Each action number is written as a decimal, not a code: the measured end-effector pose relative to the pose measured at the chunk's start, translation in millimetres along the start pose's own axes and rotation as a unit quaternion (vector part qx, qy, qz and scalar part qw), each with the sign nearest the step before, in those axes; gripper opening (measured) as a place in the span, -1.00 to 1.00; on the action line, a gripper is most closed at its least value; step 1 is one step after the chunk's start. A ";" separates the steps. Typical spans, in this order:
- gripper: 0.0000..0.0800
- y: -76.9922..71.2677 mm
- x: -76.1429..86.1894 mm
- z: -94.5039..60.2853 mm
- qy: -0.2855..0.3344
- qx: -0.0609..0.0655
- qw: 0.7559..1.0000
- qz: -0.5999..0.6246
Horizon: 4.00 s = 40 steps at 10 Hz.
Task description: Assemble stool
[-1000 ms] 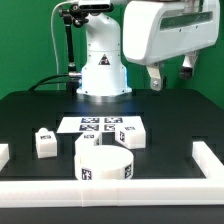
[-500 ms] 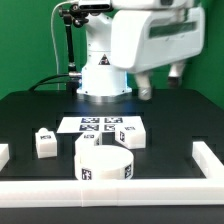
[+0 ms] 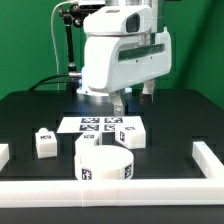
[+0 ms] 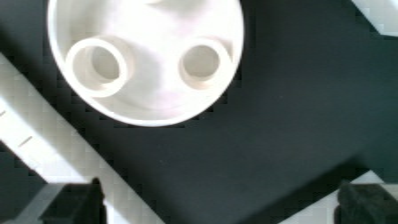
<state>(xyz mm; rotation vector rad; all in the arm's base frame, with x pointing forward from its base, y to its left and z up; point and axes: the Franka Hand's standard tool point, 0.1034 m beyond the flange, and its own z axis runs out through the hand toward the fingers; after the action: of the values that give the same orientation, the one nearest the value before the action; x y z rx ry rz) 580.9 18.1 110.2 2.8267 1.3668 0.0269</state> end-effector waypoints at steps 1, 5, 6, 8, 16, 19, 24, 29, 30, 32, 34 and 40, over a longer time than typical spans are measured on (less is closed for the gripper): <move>0.62 -0.2 -0.2 0.5 0.000 0.000 1.000 0.000; 0.62 -2.5 -35.1 29.1 0.011 -0.014 0.996 -0.086; 0.62 -3.5 -43.3 38.7 0.017 -0.021 0.994 -0.109; 0.62 -2.9 -55.8 58.2 0.017 -0.018 0.991 -0.128; 0.62 -7.1 -47.3 82.2 0.015 -0.003 0.989 -0.146; 0.62 -7.8 -53.1 86.2 0.012 0.000 0.990 -0.142; 0.62 -12.0 -58.1 96.7 0.009 0.010 0.991 -0.134; -0.76 -11.9 -58.6 96.8 0.009 0.010 0.991 -0.132; -0.76 -11.9 -58.6 96.9 0.009 0.011 0.991 -0.132; -0.92 -12.0 -58.7 97.0 0.009 0.011 0.991 -0.132; -0.92 -12.0 -58.7 97.0 0.009 0.011 0.991 -0.132; -0.92 -26.5 -20.7 97.2 0.014 0.016 0.985 -0.170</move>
Offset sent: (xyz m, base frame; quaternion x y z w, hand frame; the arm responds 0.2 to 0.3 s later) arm -0.0262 -0.0268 -0.0320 -0.0250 0.0530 -0.1248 0.9905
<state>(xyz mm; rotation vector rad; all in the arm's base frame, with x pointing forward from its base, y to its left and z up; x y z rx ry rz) 548.8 18.9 12.5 2.5831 1.8494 0.0445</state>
